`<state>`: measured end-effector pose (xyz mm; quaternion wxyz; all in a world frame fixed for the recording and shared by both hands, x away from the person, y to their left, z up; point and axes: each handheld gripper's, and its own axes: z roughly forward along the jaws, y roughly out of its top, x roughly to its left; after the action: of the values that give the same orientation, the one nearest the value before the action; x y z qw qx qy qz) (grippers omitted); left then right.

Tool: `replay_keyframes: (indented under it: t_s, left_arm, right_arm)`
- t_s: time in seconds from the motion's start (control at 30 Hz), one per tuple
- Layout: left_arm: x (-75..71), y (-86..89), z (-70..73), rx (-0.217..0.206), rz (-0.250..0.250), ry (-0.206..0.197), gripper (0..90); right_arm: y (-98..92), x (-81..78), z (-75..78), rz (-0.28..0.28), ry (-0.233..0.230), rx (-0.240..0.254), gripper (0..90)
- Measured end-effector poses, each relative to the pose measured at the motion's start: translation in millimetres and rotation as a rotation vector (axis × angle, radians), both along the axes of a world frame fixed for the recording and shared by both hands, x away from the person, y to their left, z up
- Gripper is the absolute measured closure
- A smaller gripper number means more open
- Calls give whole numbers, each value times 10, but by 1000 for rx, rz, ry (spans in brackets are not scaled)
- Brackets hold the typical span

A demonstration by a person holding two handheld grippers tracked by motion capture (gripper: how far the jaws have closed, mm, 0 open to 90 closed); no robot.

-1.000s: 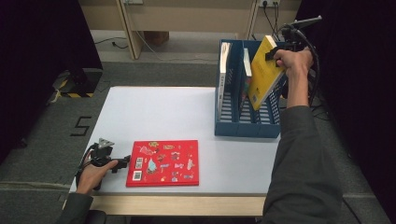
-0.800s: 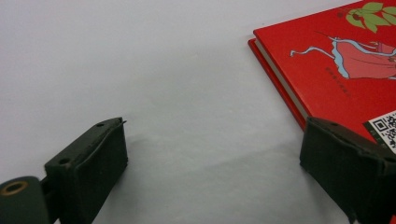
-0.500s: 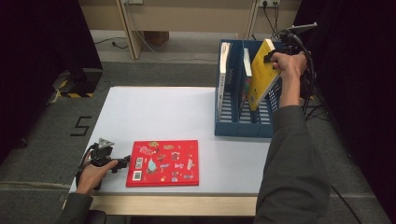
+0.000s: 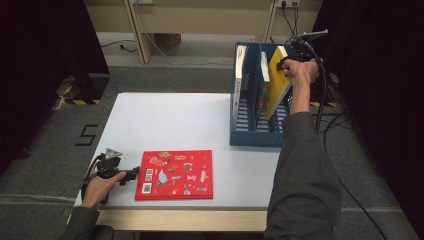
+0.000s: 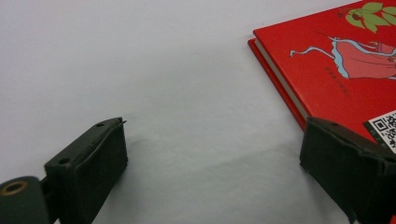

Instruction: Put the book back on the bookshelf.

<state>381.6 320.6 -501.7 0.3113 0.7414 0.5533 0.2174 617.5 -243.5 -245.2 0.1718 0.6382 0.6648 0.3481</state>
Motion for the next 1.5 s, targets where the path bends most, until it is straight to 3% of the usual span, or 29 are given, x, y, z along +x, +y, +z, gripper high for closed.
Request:
replay_keyframes:
  t_s: [0.8,1.5]
  left_arm:
    - [-1,-1,-1,0,0,-1,65]
    - [-3,0,-3,1,0,-3,64]
  right_arm:
    - [89,186,-314,-5,40,-3,737]
    - [148,267,-438,3,59,-17,716]
